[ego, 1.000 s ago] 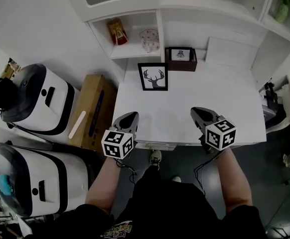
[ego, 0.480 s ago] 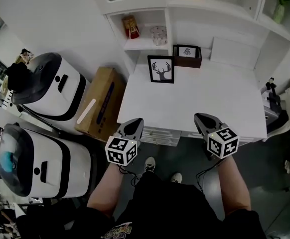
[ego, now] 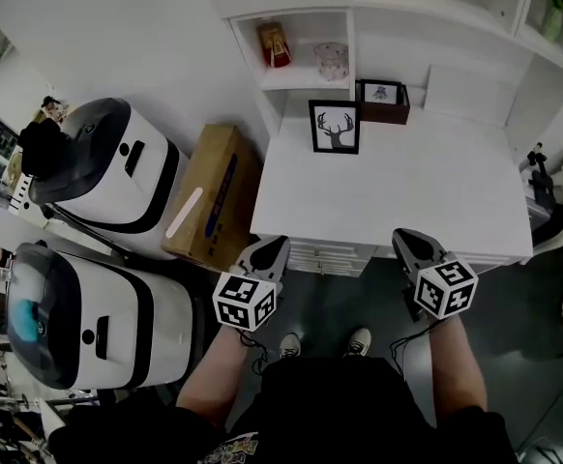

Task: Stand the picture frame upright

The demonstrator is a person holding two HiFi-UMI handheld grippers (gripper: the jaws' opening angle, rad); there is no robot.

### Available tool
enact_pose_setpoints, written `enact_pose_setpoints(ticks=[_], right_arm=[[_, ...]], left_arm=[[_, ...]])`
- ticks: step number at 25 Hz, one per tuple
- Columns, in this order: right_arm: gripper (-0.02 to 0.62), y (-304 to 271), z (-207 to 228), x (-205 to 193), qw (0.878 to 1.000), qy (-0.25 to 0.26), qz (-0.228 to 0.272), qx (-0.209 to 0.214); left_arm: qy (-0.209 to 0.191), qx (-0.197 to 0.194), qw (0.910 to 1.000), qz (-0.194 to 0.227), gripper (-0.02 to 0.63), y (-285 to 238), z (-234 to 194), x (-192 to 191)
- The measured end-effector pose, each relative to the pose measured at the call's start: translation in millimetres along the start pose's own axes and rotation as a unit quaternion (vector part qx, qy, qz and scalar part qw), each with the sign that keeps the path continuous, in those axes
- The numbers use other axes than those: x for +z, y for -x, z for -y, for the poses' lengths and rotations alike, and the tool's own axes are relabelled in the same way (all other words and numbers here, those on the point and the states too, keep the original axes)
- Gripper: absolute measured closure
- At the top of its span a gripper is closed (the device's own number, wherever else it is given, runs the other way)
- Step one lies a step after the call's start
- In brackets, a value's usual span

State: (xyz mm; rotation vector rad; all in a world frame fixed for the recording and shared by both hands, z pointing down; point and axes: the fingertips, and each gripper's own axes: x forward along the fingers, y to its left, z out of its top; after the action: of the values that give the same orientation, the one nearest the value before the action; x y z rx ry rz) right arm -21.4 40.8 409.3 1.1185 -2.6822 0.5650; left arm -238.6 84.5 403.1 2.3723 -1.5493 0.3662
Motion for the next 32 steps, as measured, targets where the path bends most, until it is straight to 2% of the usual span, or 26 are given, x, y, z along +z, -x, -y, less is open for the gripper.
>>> enact_pose_setpoints(ticks=[15,22,32], right_arm=[[0.592,-28,-89,-10,0.994,-0.026,0.023,-0.103],[0.592,-26,-124,-26,0.989,-0.036,0.032,-0.139],[0.592,-17,-159,-40,0.987,-0.039,0.032,-0.153]], left_arm=[[-0.016,-0.087,0.996,0.001,0.6,43,-86,-11],[-0.023,-0.123,0.9922,0.002,0.6,56,-104,-20],[-0.021,-0.143,0.9895,0.003,0.6,75,-104,-28]])
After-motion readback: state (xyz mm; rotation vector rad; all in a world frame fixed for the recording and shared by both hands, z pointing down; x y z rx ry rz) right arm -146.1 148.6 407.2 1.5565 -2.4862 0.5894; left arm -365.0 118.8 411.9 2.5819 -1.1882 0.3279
